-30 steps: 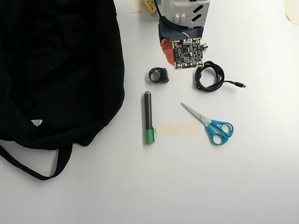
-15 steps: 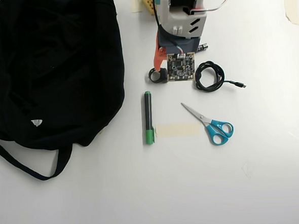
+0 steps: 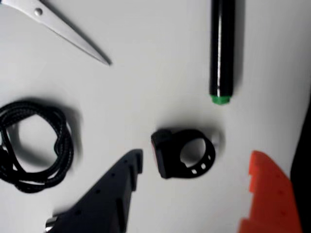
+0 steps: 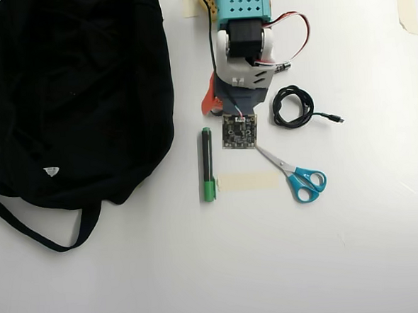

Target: Put the green marker into the black bag

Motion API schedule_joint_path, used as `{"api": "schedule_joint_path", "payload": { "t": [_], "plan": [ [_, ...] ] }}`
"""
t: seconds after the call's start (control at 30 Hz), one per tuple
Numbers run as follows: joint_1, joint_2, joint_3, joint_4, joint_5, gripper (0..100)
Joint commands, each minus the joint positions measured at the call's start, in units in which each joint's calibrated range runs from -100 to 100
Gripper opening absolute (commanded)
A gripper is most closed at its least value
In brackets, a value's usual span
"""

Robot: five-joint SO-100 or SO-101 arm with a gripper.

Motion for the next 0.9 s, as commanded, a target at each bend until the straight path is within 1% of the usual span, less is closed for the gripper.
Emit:
{"api": "schedule_joint_path", "payload": {
  "t": [0.0, 0.2, 0.37, 0.57, 0.87],
  "plan": [
    [1.5, 1.86, -4.04, -2.02, -0.23, 28],
    [2.17, 6.59, -4.22, -7.45, 0.45, 28],
    [2.69, 8.0, -4.22, -7.79, 3.7, 29],
    [5.01, 9.83, -3.86, -11.41, 6.64, 29],
    [5.98, 15.22, -4.22, -12.44, 7.01, 29]
  ]
}}
